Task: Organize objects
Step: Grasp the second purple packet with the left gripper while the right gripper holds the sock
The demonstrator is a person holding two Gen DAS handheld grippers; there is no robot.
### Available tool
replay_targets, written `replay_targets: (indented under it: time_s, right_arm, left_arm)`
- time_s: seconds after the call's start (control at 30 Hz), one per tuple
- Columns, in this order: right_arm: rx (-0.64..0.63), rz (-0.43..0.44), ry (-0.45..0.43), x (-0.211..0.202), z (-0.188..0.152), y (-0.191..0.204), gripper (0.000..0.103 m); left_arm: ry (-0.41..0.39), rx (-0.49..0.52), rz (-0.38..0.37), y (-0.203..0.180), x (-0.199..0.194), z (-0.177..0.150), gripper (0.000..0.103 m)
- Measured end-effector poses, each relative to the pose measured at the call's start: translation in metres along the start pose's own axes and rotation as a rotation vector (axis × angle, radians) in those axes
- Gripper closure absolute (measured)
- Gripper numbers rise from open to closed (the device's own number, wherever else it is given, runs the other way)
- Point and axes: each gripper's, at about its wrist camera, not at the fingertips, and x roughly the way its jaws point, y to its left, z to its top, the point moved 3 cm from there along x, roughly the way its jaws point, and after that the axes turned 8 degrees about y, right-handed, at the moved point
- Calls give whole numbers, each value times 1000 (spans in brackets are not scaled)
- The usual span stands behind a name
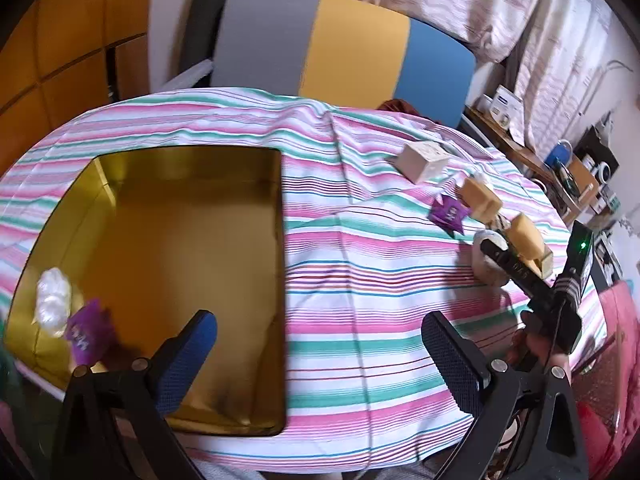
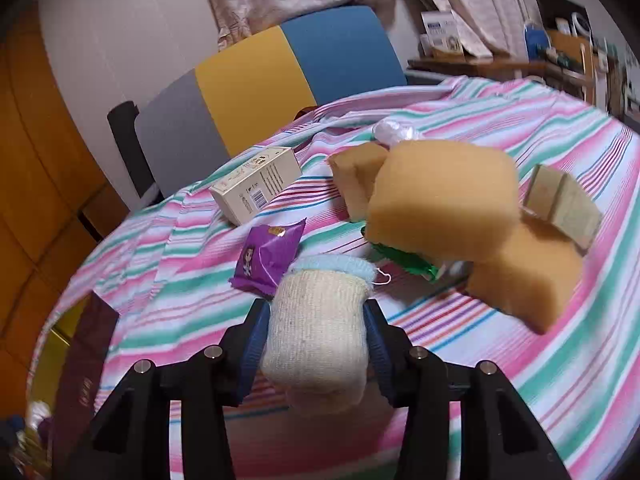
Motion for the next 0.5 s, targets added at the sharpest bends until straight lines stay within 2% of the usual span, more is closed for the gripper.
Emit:
replay_targets:
  time_s: [0.13, 0.33, 0.5]
  right_arm:
    - [-30, -19, -22, -3, -6, 3, 55]
    - [28, 24, -32, -1, -8, -13, 56]
    - [98, -55, -99, -13, -13, -23, 56]
  left_arm:
    - [14, 36, -12, -20, 12, 8, 0]
    - [14, 113, -8, -54, 46, 32, 0]
    - [-2, 199, -23, -89, 81, 65, 0]
